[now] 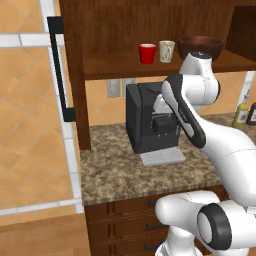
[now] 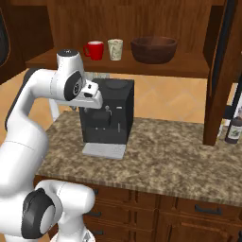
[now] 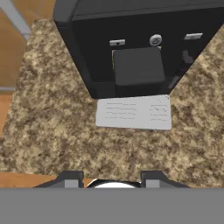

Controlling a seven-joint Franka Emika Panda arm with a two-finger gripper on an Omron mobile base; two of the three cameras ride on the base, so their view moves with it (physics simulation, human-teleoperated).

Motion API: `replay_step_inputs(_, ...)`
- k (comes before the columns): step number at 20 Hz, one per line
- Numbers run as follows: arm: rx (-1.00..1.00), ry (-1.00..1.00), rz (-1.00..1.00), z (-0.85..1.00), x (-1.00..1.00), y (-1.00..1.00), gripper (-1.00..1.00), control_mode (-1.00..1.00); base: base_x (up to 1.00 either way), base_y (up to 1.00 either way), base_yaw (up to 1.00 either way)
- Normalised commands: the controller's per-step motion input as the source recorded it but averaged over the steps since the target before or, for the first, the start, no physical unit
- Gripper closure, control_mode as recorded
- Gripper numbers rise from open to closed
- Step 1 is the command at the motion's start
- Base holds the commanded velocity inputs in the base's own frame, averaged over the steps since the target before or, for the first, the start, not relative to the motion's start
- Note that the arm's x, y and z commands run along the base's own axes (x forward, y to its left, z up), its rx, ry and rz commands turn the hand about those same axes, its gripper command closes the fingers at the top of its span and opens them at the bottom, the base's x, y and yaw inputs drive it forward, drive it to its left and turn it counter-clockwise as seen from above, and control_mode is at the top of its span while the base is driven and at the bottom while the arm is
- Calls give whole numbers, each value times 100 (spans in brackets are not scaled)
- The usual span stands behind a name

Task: Gather all objects into one cabinet and sort the glasses and bowls to opposite sides.

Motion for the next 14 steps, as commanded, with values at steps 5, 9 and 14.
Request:
replay_step_inputs(5,0,0,0,0,0,0,-100,100,-60,1,0)
replay_step_inputs(9,0,0,0,0,0,0,-100,100,-100,8,0)
replay_step_inputs(14,0,0,0,0,0,0,-100,100,-100,18,2)
